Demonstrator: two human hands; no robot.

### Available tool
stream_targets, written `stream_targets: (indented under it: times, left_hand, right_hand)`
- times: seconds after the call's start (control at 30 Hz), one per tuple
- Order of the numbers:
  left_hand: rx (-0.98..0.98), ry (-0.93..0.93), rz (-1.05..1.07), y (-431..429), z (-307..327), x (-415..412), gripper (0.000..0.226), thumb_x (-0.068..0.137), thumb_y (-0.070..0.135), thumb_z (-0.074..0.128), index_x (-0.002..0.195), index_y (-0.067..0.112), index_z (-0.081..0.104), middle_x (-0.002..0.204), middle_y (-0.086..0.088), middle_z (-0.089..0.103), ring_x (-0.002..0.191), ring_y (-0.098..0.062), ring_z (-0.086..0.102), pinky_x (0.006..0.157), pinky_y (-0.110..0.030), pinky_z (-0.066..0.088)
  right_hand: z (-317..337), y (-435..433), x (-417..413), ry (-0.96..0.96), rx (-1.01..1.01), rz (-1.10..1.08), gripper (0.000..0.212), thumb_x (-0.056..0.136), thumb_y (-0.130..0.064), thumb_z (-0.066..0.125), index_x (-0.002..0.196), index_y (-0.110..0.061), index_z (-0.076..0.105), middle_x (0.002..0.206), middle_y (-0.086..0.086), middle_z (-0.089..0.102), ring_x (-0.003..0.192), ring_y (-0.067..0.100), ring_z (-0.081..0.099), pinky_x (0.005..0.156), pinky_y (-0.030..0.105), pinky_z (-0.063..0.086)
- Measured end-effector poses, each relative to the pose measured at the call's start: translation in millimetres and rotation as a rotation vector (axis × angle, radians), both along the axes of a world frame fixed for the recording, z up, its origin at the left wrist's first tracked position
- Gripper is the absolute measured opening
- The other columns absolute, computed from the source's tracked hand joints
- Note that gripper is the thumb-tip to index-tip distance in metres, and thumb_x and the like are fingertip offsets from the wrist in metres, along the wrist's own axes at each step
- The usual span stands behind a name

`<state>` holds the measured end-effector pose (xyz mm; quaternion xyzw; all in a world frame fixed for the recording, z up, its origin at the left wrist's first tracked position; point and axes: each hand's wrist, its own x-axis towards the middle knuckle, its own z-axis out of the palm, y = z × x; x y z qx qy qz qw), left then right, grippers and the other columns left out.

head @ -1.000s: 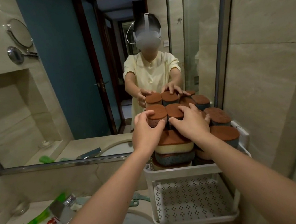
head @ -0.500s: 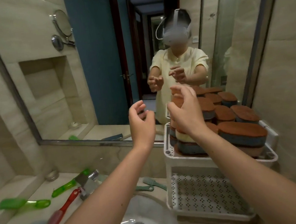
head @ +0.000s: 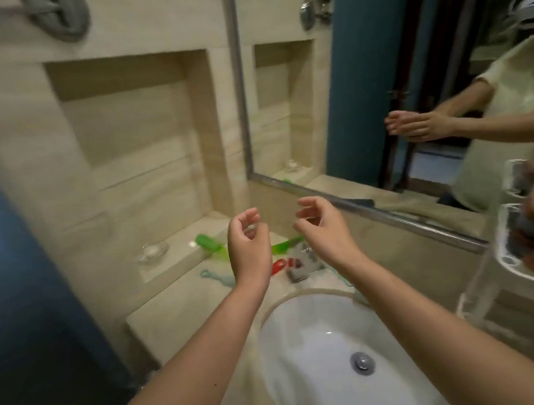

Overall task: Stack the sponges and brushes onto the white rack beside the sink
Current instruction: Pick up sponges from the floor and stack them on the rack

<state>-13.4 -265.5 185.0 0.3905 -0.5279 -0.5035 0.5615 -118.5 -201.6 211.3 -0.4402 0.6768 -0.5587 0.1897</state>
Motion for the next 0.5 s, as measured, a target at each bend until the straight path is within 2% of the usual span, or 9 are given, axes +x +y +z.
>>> stream_targets:
  times: [0.1,0.17,0.2,0.27,0.37,0.43,0.5]
  left_hand:
    - [0.018,-0.040,0.110,-19,-17,64,0.024,0.087,0.005,0.054,0.105,0.020,0.059,0.102,0.010,0.062,0.079,0.014,0.057,0.069,-0.007,0.044]
    - [0.034,-0.069,0.183,-28,-27,109,0.025,0.087,0.004,0.054,0.107,0.019,0.060,0.104,0.011,0.063,0.078,0.016,0.056,0.068,-0.002,0.042]
    - [0.043,-0.086,0.220,-31,-32,133,0.025,0.087,0.005,0.054,0.106,0.020,0.059,0.104,0.011,0.063,0.080,0.013,0.057,0.068,-0.002,0.041]
    - [0.063,-0.111,0.292,-35,-41,180,0.025,0.087,0.006,0.054,0.105,0.022,0.059,0.104,0.011,0.063,0.085,0.007,0.058,0.067,-0.001,0.041]
    - [0.080,-0.131,0.421,-39,-52,250,0.023,0.087,0.003,0.054,0.102,0.021,0.059,0.096,0.011,0.063,0.078,0.007,0.058,0.064,-0.001,0.040]
    - [0.103,-0.147,0.494,-38,-60,296,0.025,0.087,0.003,0.054,0.101,0.022,0.059,0.096,0.011,0.063,0.076,0.008,0.058,0.064,-0.002,0.041]
    - [0.123,-0.152,0.555,-35,-69,341,0.026,0.087,0.004,0.055,0.102,0.024,0.059,0.100,0.010,0.063,0.081,0.006,0.059,0.065,-0.003,0.043]
  right_hand:
    - [-17,-36,54,-0.019,0.043,0.120,0.037,0.084,-0.011,0.059,0.118,-0.024,0.055,0.104,-0.003,0.063,0.089,0.006,0.062,0.079,0.034,0.056]
    - [-27,-57,95,-0.035,0.080,0.201,0.036,0.083,-0.013,0.059,0.116,-0.027,0.055,0.105,-0.004,0.063,0.089,0.010,0.063,0.074,0.041,0.057]
    - [-32,-67,116,-0.035,0.092,0.243,0.036,0.083,-0.013,0.059,0.116,-0.026,0.056,0.105,-0.004,0.063,0.090,0.011,0.063,0.077,0.041,0.056]
    - [-41,-84,161,-0.037,0.093,0.331,0.036,0.083,-0.010,0.060,0.117,-0.022,0.057,0.105,-0.001,0.062,0.087,0.008,0.061,0.080,0.030,0.052]
    - [-52,-103,230,-0.020,0.123,0.459,0.036,0.083,-0.008,0.060,0.117,-0.019,0.056,0.103,0.000,0.061,0.079,0.003,0.057,0.071,0.020,0.046]
    - [-61,-111,276,-0.001,0.149,0.547,0.037,0.084,-0.010,0.060,0.119,-0.019,0.056,0.102,-0.002,0.061,0.079,0.004,0.058,0.070,0.018,0.046]
    - [-70,-115,321,0.033,0.169,0.638,0.038,0.085,-0.012,0.061,0.121,-0.018,0.055,0.105,-0.001,0.062,0.087,0.010,0.061,0.079,0.024,0.050]
